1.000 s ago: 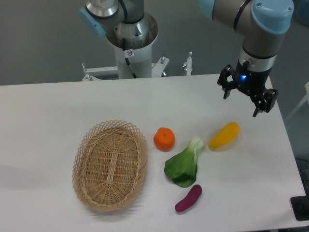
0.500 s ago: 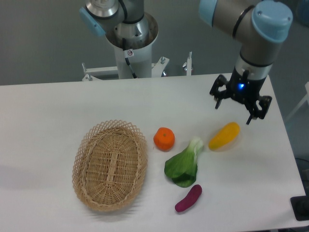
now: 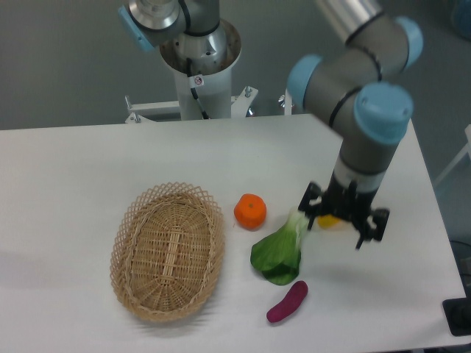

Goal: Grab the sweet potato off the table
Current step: 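Lower the gripper over the purple sweet potato, then close the gripper fingers around the purple sweet potato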

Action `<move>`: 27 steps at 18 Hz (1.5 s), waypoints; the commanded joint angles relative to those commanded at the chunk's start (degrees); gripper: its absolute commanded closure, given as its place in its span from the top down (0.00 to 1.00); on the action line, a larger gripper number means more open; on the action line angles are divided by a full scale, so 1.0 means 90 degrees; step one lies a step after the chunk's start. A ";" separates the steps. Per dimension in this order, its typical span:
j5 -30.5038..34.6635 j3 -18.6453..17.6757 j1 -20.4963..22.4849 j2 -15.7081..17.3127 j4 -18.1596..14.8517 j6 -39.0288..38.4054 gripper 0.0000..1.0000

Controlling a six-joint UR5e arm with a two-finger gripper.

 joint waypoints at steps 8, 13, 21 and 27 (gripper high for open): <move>0.0097 -0.0088 -0.0361 -0.0547 0.1074 0.0019 1.00; 0.0381 -0.0117 -0.0567 -0.0831 0.1349 -0.0186 1.00; 0.0712 -0.0146 -0.0655 -0.1007 0.1378 -0.0215 1.00; 0.0752 -0.0146 -0.0694 -0.1036 0.1583 -0.0293 0.48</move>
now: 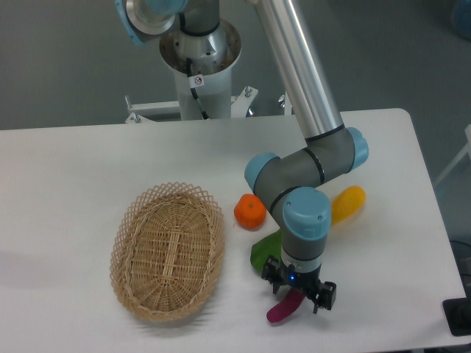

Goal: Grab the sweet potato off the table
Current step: 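Close the gripper fingers around the purple sweet potato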

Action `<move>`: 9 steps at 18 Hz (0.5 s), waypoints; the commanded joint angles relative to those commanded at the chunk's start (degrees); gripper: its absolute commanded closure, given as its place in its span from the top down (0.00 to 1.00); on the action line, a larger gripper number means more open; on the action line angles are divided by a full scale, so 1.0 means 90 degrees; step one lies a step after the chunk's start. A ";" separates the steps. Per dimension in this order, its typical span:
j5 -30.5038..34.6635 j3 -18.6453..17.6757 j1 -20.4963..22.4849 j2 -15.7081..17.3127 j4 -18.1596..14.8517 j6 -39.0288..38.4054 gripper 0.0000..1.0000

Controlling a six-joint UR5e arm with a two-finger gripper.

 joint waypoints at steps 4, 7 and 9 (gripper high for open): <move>0.0175 0.0010 0.0000 -0.0020 0.0010 0.0058 0.29; 0.0215 0.0010 0.0000 -0.0020 0.0020 0.0059 0.24; 0.0205 0.0029 0.0000 0.0010 0.0020 0.0088 0.24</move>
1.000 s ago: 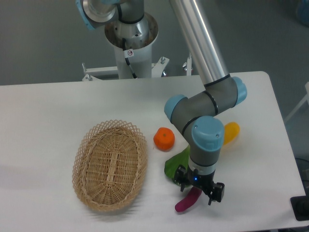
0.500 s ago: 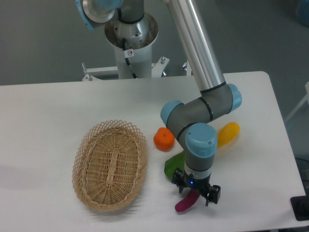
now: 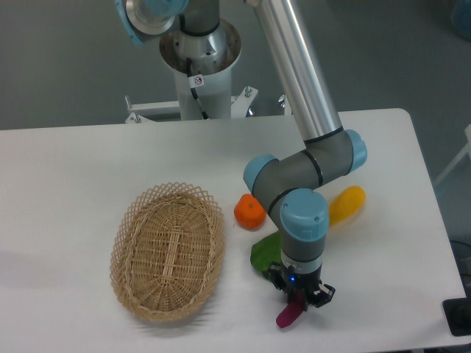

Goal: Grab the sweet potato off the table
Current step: 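Close the gripper fingers around the purple sweet potato, then lift the held sweet potato up above the bok choy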

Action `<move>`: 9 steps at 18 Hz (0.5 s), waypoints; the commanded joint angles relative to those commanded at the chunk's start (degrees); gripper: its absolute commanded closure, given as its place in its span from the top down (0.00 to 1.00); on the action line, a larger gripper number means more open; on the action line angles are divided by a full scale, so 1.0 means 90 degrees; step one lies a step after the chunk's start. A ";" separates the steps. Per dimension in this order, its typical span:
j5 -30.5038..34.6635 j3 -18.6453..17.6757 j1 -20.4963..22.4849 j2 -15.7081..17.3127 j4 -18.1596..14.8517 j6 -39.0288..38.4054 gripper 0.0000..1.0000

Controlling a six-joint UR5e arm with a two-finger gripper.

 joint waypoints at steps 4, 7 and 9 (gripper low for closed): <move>-0.0049 0.0068 0.0019 0.0234 -0.0010 0.0156 0.25; 0.0020 0.0185 0.0020 0.0526 -0.0156 0.0224 0.25; 0.0020 0.0263 0.0039 0.0809 -0.0661 0.0322 0.25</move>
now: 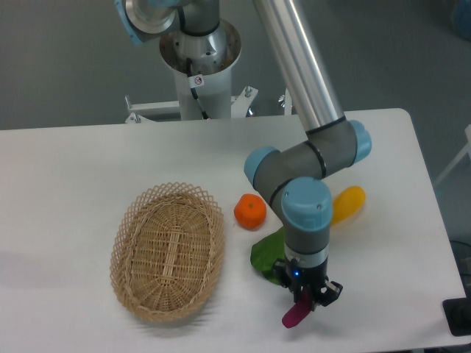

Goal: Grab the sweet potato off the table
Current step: 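Lift the held sweet potato up above the bok choy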

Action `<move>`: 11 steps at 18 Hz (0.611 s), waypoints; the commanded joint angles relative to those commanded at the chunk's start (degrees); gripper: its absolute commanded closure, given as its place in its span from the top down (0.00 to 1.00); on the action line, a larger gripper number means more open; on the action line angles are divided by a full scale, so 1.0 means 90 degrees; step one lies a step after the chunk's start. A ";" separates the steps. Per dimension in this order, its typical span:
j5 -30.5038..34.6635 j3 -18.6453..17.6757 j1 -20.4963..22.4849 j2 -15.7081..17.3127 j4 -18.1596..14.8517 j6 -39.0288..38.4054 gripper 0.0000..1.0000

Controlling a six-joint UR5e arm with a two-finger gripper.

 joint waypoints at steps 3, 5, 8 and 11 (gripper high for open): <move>-0.0039 0.0020 0.0039 0.0566 -0.0928 0.0166 0.25; -0.0136 0.0001 0.0039 0.0899 -0.1533 0.0167 0.25; -0.0234 -0.0126 0.0000 0.1347 -0.2033 0.0167 0.25; -0.0371 -0.0175 0.0039 0.1768 -0.2755 0.0186 0.25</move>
